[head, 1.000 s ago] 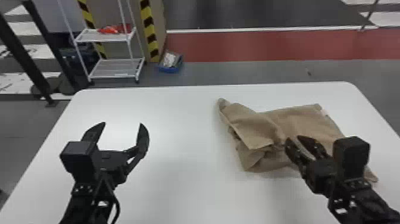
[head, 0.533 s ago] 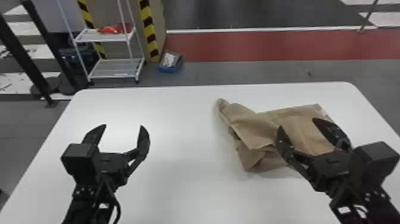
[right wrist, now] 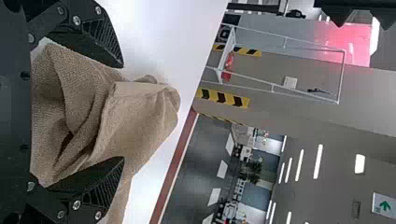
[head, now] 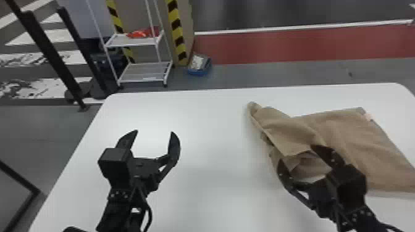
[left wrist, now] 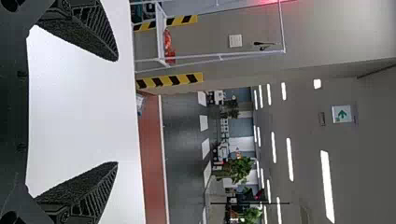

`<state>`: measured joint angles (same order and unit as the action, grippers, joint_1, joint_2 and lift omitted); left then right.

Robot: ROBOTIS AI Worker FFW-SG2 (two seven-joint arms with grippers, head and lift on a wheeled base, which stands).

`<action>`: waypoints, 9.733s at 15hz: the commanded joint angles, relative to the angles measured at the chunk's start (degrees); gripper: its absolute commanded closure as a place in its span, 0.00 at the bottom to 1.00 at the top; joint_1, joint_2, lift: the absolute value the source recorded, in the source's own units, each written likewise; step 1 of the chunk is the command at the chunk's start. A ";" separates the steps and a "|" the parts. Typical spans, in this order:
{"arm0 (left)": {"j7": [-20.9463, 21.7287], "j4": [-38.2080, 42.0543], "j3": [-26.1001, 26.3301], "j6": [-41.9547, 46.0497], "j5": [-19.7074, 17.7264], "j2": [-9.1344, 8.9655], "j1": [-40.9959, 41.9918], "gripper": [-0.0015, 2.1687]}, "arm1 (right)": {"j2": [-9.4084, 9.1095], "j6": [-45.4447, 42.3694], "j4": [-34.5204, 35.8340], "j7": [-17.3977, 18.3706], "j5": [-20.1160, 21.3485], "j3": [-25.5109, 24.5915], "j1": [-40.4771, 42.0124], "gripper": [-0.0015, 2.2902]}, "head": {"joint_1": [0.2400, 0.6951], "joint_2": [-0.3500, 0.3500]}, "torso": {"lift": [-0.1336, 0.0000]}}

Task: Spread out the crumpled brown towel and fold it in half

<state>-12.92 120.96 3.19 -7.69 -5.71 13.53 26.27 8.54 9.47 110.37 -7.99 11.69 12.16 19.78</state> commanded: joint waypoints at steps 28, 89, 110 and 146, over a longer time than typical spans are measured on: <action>0.00 0.94 -0.47 0.88 -0.09 0.18 0.80 0.04 | -0.63 17.38 4.15 -0.18 -1.05 15.87 -13.19 0.66 | 1.00 0.90 | 0.07; 0.88 -13.74 10.17 8.96 0.44 0.71 3.17 0.07 | -0.46 -17.77 -6.83 -18.37 -27.42 -38.97 11.68 0.09 | 1.00 0.02 | 0.07; 0.79 -12.77 10.52 4.57 1.49 1.06 2.82 0.38 | -0.55 -17.95 -6.39 -18.37 -27.51 -39.06 11.42 0.09 | 1.00 0.02 | 0.07; 4.39 -12.59 9.64 2.81 1.40 1.06 3.08 0.30 | -0.72 -19.00 -7.54 -18.46 -28.39 -38.88 10.98 0.09 | 1.00 0.01 | 0.07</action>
<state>-8.58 108.10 12.86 -4.57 -4.39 14.58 29.16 7.88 -9.53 102.93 -26.43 -16.70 -26.67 30.76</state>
